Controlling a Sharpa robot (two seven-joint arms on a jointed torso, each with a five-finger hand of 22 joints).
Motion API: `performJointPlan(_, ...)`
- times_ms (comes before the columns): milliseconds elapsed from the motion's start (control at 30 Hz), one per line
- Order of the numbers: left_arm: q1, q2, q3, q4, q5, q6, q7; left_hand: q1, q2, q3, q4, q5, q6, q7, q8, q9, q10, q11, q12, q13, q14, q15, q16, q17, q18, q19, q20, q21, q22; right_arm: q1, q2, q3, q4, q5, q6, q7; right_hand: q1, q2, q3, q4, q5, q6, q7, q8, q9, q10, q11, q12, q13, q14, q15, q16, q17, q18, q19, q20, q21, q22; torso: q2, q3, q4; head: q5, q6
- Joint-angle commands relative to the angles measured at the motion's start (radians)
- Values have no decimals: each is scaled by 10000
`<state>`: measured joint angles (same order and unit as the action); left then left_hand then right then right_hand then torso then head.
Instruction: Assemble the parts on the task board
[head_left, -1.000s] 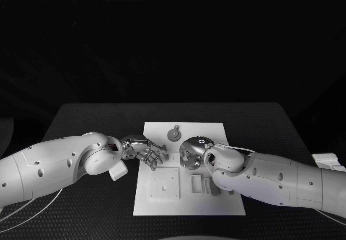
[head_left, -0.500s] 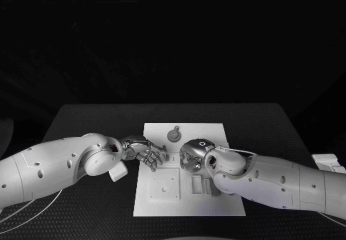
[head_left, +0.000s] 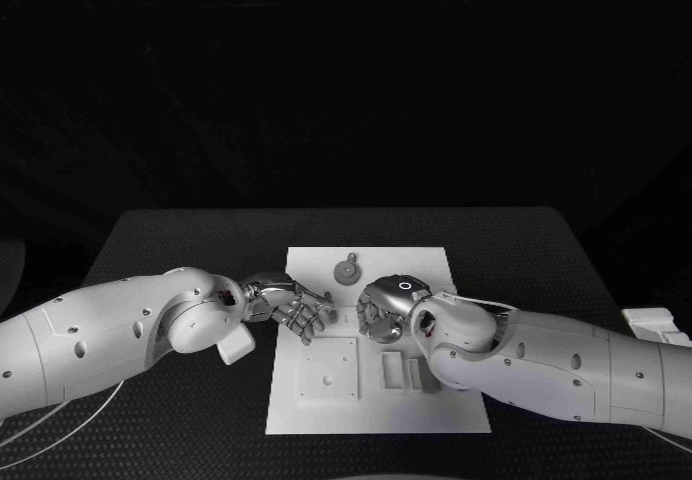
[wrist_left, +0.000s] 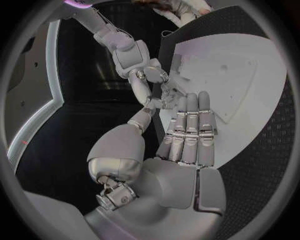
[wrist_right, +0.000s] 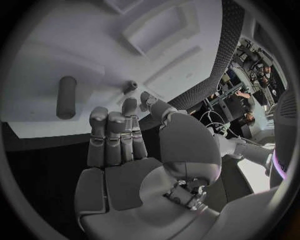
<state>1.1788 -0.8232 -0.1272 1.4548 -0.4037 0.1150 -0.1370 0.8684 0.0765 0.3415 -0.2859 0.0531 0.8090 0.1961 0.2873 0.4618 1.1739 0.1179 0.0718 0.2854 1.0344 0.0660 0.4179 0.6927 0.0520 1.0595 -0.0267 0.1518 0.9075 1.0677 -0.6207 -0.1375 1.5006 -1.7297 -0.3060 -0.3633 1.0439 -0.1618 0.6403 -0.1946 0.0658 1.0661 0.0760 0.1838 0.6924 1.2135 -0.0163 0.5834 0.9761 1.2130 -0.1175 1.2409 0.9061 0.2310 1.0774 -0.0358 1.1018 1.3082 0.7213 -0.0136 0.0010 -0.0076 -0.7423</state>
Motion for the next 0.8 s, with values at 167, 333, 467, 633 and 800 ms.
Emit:
performJointPlan(167, 1, 21, -2, 19, -29, 33, -49, 77, -25, -39, -2, -22, -40, 15, 41, -17, 22, -22, 11, 9, 61, 30, -64, 20, 207, -67, -27, -4, 11, 50, -41, 37, 30, -196, 13, -24, -113, -28, 9, -2, 17, 147, 171, -38, -18, 53, 7, 52, -16, 40, -7, 39, 7, 308, 42, -60, 46, 182, 2, -1, 7, -14, 20)
performJointPlan(333, 1, 19, -5, 21, -29, 37, -52, 76, -19, -39, 1, -21, -39, 15, 42, -17, 21, -21, 11, 10, 62, 30, -67, 23, 208, -67, -28, -5, 10, 61, -89, 36, 23, -199, -20, 29, -115, -31, 12, 0, 18, 148, 170, -37, -21, 56, 6, 52, -20, 43, -8, 40, 6, 308, 43, -61, 47, 181, 7, -2, 6, -9, 35)
performJointPlan(467, 1, 19, -8, 26, -30, 51, -35, 91, -2, -33, -4, -20, -32, 11, 49, -17, 20, -22, 11, 12, 66, 27, -74, 31, 212, -68, -32, -5, 10, 123, -144, 36, 4, -221, -25, 9, 6, -88, 86, -128, 19, 11, 215, -105, -83, -42, 47, -4, -85, -30, 16, -25, -23, 308, -14, -81, 3, 157, 2, -4, 9, 3, 54)
performJointPlan(633, 1, 8, -10, 33, -30, 62, -24, 101, 5, -30, -7, -20, -28, 9, 53, -17, 19, -22, 11, 13, 67, 27, -78, 35, 213, -69, -32, -4, 11, 350, -200, 35, -144, 105, 921, 614, -181, -438, 114, -5, 28, -424, 384, -328, -253, -485, 235, -135, -157, -398, 179, -176, -55, 308, -261, 16, -191, 100, 4, -10, 15, 17, 69)
performJointPlan(800, 1, 8, -15, 25, -30, 87, -6, 114, 10, -28, -13, -20, -21, 6, 58, -16, 20, -23, 12, 15, 70, 26, -81, 40, 214, -69, -33, -4, 11, 591, -316, 35, -218, 138, 1142, 1904, 925, -55, 299, -910, 11, -1087, 309, -575, -442, -772, 182, 108, -1, -646, 153, -73, -2, 308, -458, 122, -205, 158, 4, -8, 14, 46, 71)
